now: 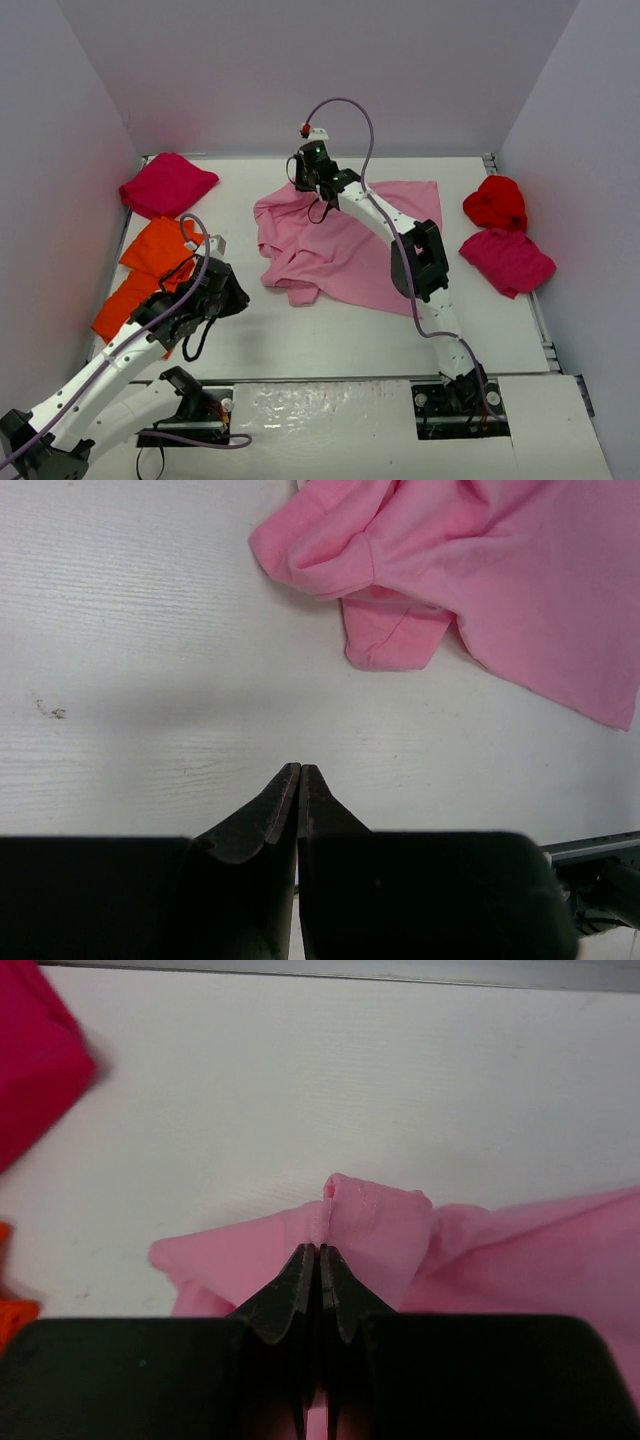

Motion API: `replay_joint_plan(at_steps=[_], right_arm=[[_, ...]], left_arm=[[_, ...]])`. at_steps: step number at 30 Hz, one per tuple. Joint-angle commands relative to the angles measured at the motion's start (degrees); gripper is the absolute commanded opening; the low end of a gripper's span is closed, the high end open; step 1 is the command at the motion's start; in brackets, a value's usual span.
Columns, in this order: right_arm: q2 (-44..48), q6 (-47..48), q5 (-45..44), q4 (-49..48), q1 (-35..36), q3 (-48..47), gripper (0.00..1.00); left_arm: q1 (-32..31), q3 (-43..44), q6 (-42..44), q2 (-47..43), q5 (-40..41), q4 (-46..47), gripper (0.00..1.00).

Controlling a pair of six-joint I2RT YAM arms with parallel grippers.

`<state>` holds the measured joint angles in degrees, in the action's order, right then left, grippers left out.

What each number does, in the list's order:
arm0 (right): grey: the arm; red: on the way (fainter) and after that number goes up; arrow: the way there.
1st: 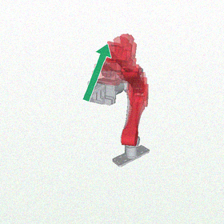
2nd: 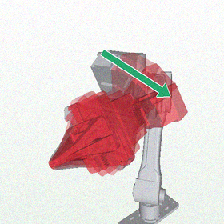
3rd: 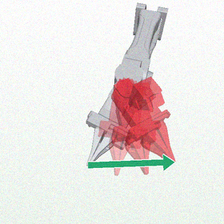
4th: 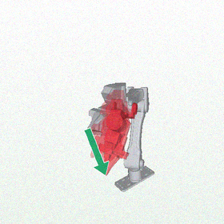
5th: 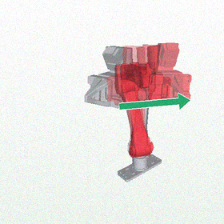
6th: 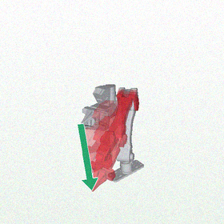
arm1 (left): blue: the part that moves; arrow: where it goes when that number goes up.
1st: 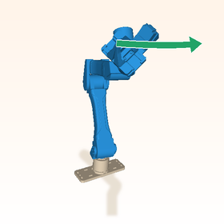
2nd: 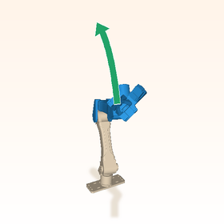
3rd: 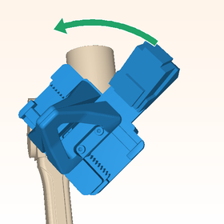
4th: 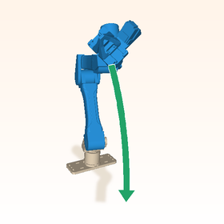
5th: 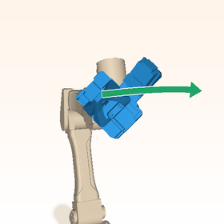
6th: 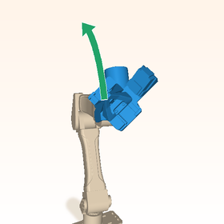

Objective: Fold and stack the t-shirts
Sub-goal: Flatten the tshirt out

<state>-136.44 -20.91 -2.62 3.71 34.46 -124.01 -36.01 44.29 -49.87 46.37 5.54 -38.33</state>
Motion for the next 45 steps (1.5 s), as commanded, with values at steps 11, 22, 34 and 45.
replay_joint_plan(at_steps=[11,22,34,45], right_arm=[[-1.0,2.2,-1.5,-15.0,-1.2,-0.2,0.0],[-9.9,2.1,11.8,-30.2,0.8,-7.8,0.0],[1.8,1.6,14.1,-30.3,0.5,8.1,0.99],[43.2,-2.6,4.5,-13.8,11.1,49.8,0.47]], left_arm=[[0.3,1.5,0.8,-0.9,0.4,1.5,0.0],[0.3,0.7,0.5,-1.5,0.7,1.0,0.0],[0.4,0.6,1.5,-0.6,0.8,1.1,0.0],[1.8,9.9,7.3,11.2,-4.9,2.2,0.0]])
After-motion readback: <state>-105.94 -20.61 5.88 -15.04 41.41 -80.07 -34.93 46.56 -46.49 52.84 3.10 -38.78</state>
